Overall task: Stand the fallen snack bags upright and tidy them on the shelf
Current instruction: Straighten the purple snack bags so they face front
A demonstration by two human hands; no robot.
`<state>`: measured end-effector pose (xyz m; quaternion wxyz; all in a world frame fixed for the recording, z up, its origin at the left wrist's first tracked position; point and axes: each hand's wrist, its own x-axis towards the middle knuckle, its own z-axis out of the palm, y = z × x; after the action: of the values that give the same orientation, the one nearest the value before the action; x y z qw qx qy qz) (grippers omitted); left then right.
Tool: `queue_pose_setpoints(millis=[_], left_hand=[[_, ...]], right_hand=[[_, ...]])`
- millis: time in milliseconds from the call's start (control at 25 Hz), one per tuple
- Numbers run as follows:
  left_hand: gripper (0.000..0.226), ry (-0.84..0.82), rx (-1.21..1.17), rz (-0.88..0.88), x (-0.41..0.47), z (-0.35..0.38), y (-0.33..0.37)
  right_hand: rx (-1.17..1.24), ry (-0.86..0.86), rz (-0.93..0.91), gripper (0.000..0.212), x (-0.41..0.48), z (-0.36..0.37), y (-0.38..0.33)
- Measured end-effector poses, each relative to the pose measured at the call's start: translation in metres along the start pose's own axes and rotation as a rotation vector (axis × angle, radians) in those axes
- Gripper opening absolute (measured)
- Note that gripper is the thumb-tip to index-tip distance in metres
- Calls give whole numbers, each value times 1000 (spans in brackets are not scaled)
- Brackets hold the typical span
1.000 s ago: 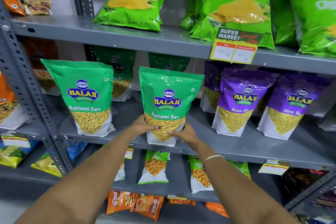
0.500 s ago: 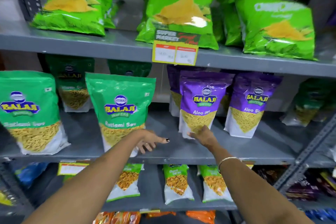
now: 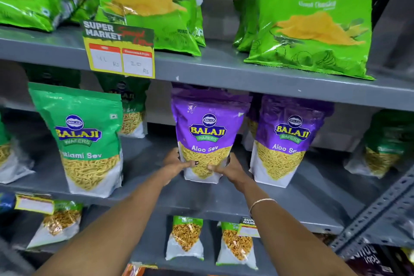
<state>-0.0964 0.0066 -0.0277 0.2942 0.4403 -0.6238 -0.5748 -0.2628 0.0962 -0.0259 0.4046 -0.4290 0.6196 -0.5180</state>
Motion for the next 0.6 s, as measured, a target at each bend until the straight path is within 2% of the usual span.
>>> queue_pose_setpoints(millis=[200,360,440,600], left_hand=[[51,-23,48,16,-31,-9,1],[58,-28,193,-2,-53,-20,-6],[58,-24,211,-5,-63,-23,-4],[52,-36,217,9,-71,-27,-5]], right_hand=[[-29,7,1,43,-28,6,2],[-147,97,66,73,-55,16,3],[-178,125,84,73,-64,22,3],[-164,105,32,60,-77,29,-3]])
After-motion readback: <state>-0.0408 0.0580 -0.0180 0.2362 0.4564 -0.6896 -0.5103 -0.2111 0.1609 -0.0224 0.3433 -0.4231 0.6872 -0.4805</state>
